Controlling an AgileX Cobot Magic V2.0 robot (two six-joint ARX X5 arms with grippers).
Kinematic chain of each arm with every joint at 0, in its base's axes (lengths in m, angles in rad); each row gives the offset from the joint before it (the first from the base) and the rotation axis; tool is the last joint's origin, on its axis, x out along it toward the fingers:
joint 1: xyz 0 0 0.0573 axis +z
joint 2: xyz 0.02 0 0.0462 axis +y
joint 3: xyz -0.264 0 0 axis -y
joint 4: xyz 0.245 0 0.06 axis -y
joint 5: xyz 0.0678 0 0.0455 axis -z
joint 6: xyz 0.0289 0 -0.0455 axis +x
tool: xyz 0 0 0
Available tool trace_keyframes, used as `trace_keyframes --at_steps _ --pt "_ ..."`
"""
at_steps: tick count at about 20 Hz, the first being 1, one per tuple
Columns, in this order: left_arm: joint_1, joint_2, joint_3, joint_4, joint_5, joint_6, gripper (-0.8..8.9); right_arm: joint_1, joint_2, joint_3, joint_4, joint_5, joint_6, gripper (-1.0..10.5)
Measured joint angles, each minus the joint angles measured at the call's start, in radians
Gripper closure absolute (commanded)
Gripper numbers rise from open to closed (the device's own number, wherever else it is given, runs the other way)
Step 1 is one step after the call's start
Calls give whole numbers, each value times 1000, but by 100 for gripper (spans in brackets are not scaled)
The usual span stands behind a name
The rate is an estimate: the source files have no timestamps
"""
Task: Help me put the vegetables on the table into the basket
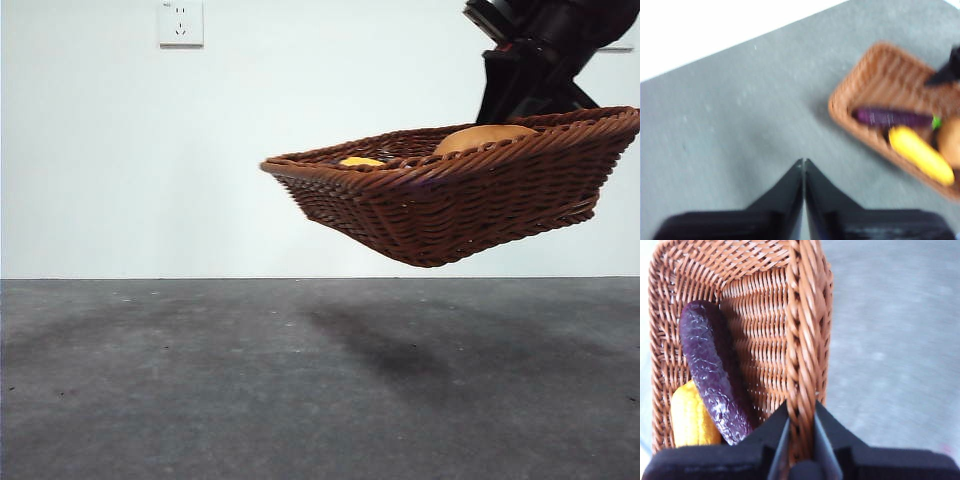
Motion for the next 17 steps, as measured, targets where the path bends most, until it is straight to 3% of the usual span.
trace_keyframes --at_steps 2,5,8,13,17 --pt "12 -99 -151 10 0 3 821 -31 -2 0 8 21 13 959" --pt "29 -257 -394 100 -1 -3 821 -78 -47 0 10 117 19 959" --pt "35 -364 -534 168 0 -39 821 -156 -133 0 11 122 27 959" --pt "35 -423 -564 174 0 -54 821 -304 -216 -25 1 106 19 959" --pt "35 -437 -564 174 0 -54 821 -363 -218 -223 143 45 20 959"
